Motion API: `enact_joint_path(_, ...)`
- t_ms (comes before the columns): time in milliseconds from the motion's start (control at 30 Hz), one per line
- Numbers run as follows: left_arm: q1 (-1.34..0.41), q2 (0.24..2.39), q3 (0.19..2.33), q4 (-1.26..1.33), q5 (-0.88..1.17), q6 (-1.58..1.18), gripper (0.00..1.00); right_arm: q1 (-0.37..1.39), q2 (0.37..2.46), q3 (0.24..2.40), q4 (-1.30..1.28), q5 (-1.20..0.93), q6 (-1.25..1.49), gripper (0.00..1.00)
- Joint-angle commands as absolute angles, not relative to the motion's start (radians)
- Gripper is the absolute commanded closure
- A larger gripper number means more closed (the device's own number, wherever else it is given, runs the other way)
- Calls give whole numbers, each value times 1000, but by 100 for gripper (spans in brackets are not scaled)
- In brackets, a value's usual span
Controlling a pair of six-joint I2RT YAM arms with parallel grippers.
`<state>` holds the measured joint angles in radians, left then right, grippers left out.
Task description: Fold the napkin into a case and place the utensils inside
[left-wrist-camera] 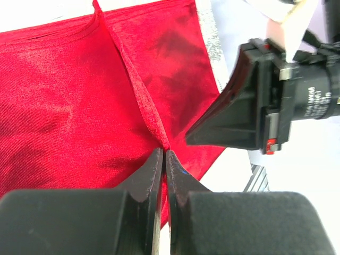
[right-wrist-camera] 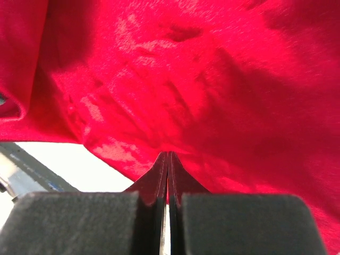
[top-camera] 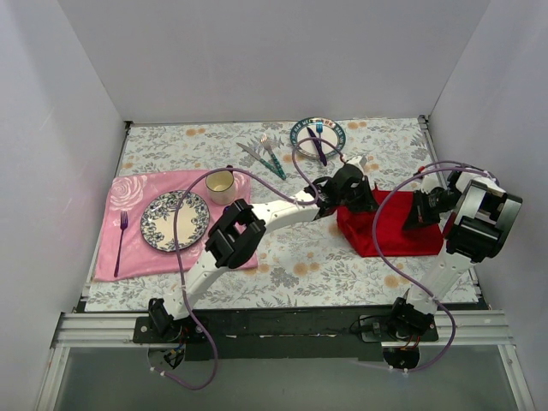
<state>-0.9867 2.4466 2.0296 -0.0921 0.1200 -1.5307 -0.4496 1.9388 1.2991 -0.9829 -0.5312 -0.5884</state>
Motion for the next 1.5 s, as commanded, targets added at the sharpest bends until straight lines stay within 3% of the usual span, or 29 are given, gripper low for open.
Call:
enact_joint_path(0, -968, 2384, 1962, -67, 109, -1542, 100, -450, 1902, 1344, -931, -496, -618, 99)
enact_joint_path(400, -819, 2040, 1562, -147, 179, -1442, 100, -333, 1937, 1236, -830, -452, -657, 99)
enact_joint_path(733, -655, 1737, 1335, -339, 193, -1260, 100, -291, 1913, 1393, -1020, -680, -606, 95)
enact_joint_path(900, -549, 1655, 1292, -402, 184, -1164, 100, -319, 1894, 1420, -1037, -620, -603, 85)
enact_joint_path(1133, -465, 1635, 1345, -481, 186, -1101, 100, -345, 1908, 1437, -1029, -540, -603, 83)
enact_joint_path(1467, -541, 1750, 1430, -413, 316, -1192, 100, -333, 1954, 1390, -954, -557, -545, 81)
